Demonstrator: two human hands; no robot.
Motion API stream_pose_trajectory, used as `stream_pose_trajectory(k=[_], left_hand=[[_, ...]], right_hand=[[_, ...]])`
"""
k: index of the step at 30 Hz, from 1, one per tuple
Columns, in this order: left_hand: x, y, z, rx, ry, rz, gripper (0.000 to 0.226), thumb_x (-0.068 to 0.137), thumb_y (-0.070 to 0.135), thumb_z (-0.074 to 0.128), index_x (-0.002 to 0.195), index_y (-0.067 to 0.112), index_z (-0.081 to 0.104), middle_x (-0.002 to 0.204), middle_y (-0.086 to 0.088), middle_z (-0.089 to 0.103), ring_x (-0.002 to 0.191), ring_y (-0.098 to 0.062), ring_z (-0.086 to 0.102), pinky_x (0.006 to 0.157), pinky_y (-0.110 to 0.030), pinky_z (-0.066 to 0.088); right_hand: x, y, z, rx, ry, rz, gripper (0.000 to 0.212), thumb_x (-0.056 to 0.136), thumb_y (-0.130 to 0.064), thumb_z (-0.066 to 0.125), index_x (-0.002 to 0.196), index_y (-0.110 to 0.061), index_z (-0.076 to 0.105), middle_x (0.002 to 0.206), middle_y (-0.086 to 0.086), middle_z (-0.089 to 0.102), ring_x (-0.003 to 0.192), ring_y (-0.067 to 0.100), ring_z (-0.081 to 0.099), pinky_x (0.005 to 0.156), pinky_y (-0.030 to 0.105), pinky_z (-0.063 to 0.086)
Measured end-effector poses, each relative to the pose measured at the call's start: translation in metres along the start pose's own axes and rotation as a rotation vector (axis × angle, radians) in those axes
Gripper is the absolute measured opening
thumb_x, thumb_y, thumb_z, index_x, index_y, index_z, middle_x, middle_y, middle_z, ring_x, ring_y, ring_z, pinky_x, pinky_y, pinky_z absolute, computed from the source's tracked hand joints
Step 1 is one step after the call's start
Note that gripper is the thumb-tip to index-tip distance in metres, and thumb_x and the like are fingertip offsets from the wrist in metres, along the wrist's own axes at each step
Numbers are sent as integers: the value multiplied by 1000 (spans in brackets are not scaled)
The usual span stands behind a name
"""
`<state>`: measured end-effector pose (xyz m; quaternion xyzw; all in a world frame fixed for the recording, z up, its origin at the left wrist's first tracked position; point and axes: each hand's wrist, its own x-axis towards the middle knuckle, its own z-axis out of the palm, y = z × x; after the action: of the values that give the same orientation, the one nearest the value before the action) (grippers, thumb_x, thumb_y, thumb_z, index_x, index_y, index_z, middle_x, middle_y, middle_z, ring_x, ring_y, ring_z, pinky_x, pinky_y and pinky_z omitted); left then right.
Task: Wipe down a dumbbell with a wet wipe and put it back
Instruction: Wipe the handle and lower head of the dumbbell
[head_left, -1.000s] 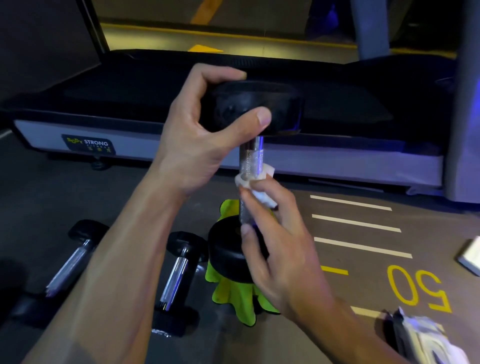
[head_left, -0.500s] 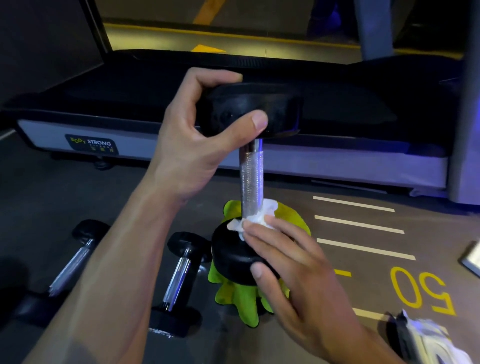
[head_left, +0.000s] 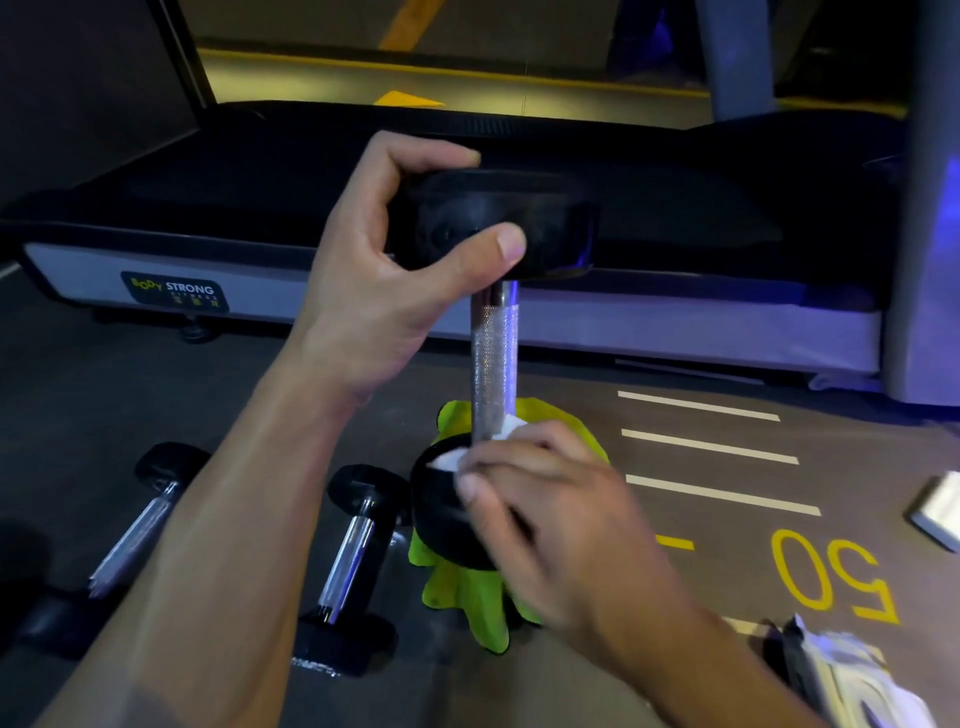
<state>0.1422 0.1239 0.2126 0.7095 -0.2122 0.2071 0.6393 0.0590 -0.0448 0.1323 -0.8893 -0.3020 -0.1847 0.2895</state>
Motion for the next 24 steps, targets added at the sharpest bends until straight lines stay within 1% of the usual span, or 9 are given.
stream_pose_trajectory(k=[2, 4, 7, 10, 12, 16, 19, 22, 24], left_hand=[[0, 1, 0, -15, 0, 0, 45, 80, 34, 79, 117, 21, 57, 118, 2, 63, 104, -7, 63, 91, -27, 52], [-1, 0, -1, -25, 1, -5, 46, 80, 33, 79, 118, 20, 57, 119, 0, 63, 104, -8, 63, 92, -27, 52], [0, -1, -3, -32, 1, 0, 45, 81, 32, 78, 118, 19, 57, 120, -2, 63, 105, -9, 63, 92, -28, 52], [-1, -3, -2, -43, 8, -3, 44, 81, 32, 77, 118, 19, 56, 119, -1, 63, 104, -9, 63, 92, -28, 52], [-1, -4, -2, -56, 21, -3, 44, 81, 31, 77, 118, 18, 56, 117, 1, 63, 103, -6, 63, 91, -26, 51], [0, -5, -3, -43, 4, -9, 44, 83, 32, 77, 119, 21, 56, 119, 1, 62, 104, -5, 63, 90, -26, 51], [0, -5, -3, -56, 7, -9, 43, 82, 31, 77, 118, 20, 56, 117, 3, 63, 102, -3, 64, 90, -25, 51], [1, -5, -3, -61, 20, -7, 44, 81, 31, 77, 118, 19, 56, 115, 2, 63, 100, -4, 63, 90, -25, 50], [1, -4, -3, -57, 10, -16, 44, 82, 32, 77, 118, 20, 56, 114, 3, 62, 101, -5, 63, 89, -25, 51]], right_hand=[[-6, 19, -8, 187, 57, 44, 18, 99, -21, 62, 89, -15, 76, 102, -13, 73, 99, 12, 65, 91, 29, 52], [-7, 30, -10, 288, 64, 101, 5, 92, -13, 70, 91, -16, 75, 103, -12, 68, 100, 10, 67, 85, 30, 54], [3, 40, -9, 407, 51, 178, 17, 89, -3, 72, 97, -18, 77, 108, -7, 56, 94, 20, 65, 81, 40, 58], [15, 43, -8, 428, 28, 132, 24, 89, 5, 70, 92, -16, 78, 100, -6, 56, 89, 22, 64, 77, 44, 56], [27, 40, -10, 437, 124, 117, 23, 90, 6, 71, 94, -15, 81, 99, -4, 61, 91, 20, 68, 80, 39, 58], [50, 28, -12, 404, 399, 121, 13, 91, -1, 76, 100, -9, 80, 96, -2, 66, 89, 9, 69, 79, 18, 52], [25, 28, -1, 407, 307, 108, 11, 88, -6, 80, 98, -9, 83, 97, -1, 72, 91, 7, 71, 83, 20, 55], [17, 26, -5, 436, 121, 163, 10, 85, -11, 84, 92, -18, 85, 89, -9, 72, 78, 10, 69, 70, 23, 53], [39, 26, -11, 418, 194, 132, 8, 87, -13, 82, 93, -17, 84, 87, -5, 69, 76, 12, 67, 68, 27, 53]])
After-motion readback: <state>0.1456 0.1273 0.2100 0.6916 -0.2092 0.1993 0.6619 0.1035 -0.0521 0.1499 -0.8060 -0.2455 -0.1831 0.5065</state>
